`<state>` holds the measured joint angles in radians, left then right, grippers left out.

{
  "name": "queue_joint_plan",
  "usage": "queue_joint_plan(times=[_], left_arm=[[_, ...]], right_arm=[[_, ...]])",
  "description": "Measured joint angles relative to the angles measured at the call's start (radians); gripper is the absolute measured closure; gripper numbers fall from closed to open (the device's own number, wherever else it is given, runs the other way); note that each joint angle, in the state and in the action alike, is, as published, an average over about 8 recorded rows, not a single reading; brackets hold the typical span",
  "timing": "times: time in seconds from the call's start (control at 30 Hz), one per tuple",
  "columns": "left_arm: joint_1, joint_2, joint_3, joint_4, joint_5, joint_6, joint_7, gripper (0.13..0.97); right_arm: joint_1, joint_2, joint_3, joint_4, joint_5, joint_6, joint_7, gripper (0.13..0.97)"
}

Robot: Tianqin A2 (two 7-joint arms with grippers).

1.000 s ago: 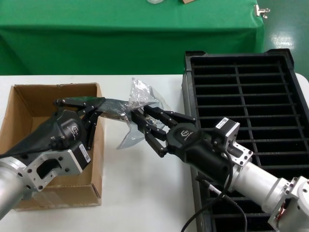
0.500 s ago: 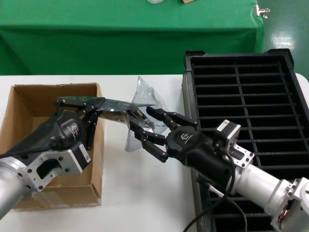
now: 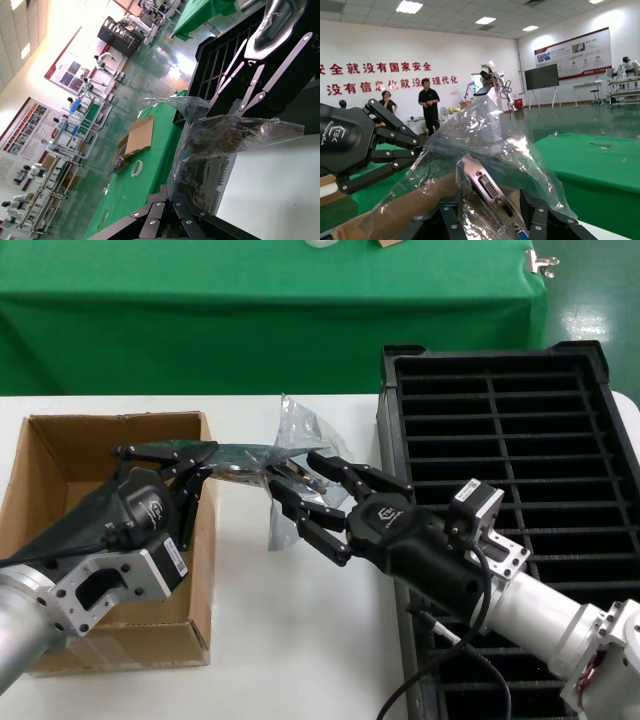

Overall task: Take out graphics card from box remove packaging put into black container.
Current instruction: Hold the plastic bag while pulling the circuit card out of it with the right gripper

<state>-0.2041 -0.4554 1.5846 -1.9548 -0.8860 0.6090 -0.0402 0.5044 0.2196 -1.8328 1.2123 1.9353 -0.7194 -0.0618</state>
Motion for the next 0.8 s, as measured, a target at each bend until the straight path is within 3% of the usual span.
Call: queue_joint_plan(times=[0.4,0.67,0.8], left_arm=[[0.0,0.0,0.0,0.0,0.0,0.0,0.0,0.958],[0.0,0.0,0.0,0.0,0.0,0.0,0.0,0.958],[0.0,0.0,0.0,0.0,0.0,0.0,0.0,0.958]], right_arm=[[0.003,-0.002,0.003,0.0,0.007,-0.008,0.008,0.758],[0.007,-0.007,-0.004,-0.007,0.0,-0.01,0.0,0.883],[0.011,-0.008,-0.009,-0.009,-0.004,-0.011,0.0,0.892]])
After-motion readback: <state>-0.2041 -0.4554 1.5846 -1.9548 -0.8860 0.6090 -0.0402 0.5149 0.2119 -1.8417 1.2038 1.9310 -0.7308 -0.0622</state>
